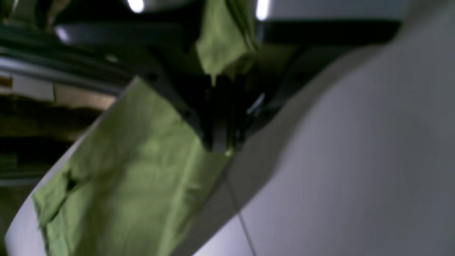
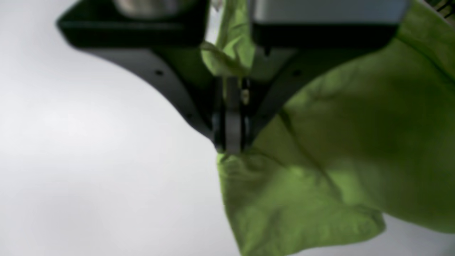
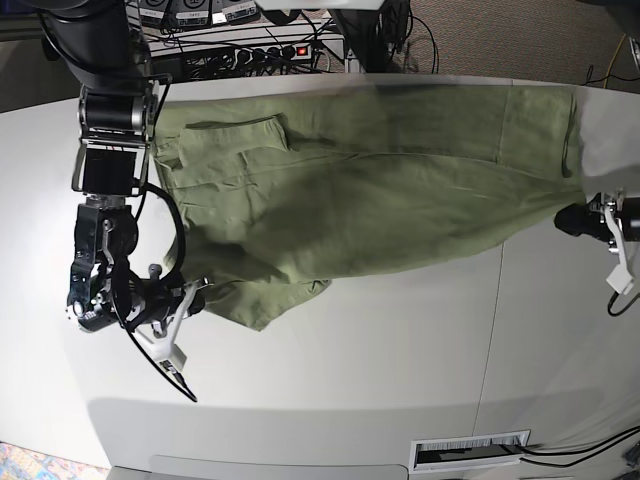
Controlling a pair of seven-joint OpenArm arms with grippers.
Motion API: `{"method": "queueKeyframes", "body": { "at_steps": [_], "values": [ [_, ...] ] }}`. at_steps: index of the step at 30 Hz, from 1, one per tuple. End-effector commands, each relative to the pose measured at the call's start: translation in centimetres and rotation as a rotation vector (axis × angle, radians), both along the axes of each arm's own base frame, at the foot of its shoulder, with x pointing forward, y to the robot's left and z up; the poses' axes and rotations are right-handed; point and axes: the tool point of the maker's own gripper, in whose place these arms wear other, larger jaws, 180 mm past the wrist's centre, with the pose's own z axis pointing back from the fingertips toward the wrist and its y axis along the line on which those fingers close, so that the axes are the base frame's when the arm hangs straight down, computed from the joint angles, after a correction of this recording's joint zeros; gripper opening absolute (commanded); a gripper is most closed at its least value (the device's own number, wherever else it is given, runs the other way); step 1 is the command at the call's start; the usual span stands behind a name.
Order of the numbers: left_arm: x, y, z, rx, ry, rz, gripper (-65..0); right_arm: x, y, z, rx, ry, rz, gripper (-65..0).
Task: Fold the T-shirt properly
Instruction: 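Lift the shirt with both grippers, stretching it between them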
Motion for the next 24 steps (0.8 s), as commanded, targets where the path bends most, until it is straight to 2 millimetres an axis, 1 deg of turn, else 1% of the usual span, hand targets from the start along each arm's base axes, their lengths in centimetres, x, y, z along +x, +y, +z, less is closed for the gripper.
{"method": "queueKeyframes", "body": {
  "at_steps": [1, 4, 6, 10, 13, 16, 19, 22, 24],
  "values": [
    [0.9, 1.0, 1.9, 0.004, -0.046, 0.013, -65.0, 0.8, -0.6, 1.7, 0.000, -0.048, -0.001, -65.0],
    [0.4, 1.1, 1.5, 0.008, -0.031, 0.014, -65.0, -0.2, -1.0, 1.1, 0.025, -0.029, 0.001, -65.0],
    [-0.3, 1.2, 0.9, 0.011, -0.011, 0.015, -65.0, -0.8, -1.2, 0.8, 0.045, -0.019, 0.002, -65.0],
    [-2.1, 1.2, -0.6, 0.011, 0.043, 0.015, -65.0, -1.7, -1.7, 0.5, 0.061, -0.009, 0.005, -65.0],
    [-3.7, 1.2, -1.8, 0.011, 0.088, 0.014, -65.0, -2.1, -1.6, 0.4, 0.074, -0.010, 0.012, -65.0],
    [-5.2, 1.2, -2.8, 0.012, 0.129, 0.014, -65.0, -2.1, -1.5, 0.4, 0.076, -0.010, 0.013, -65.0],
    [-6.2, 1.2, -3.5, 0.012, 0.157, 0.014, -65.0, -1.9, -1.5, 0.8, 0.068, -0.025, 0.031, -65.0],
    [-6.7, 1.2, -3.8, 0.012, 0.170, 0.014, -65.0, -1.0, -1.8, 2.1, 0.065, -0.069, 0.029, -65.0],
    [-6.7, 1.2, -3.8, 0.012, 0.170, 0.014, -65.0, -0.2, -2.4, 3.2, 0.058, -0.102, 0.021, -65.0]
  ]
}}
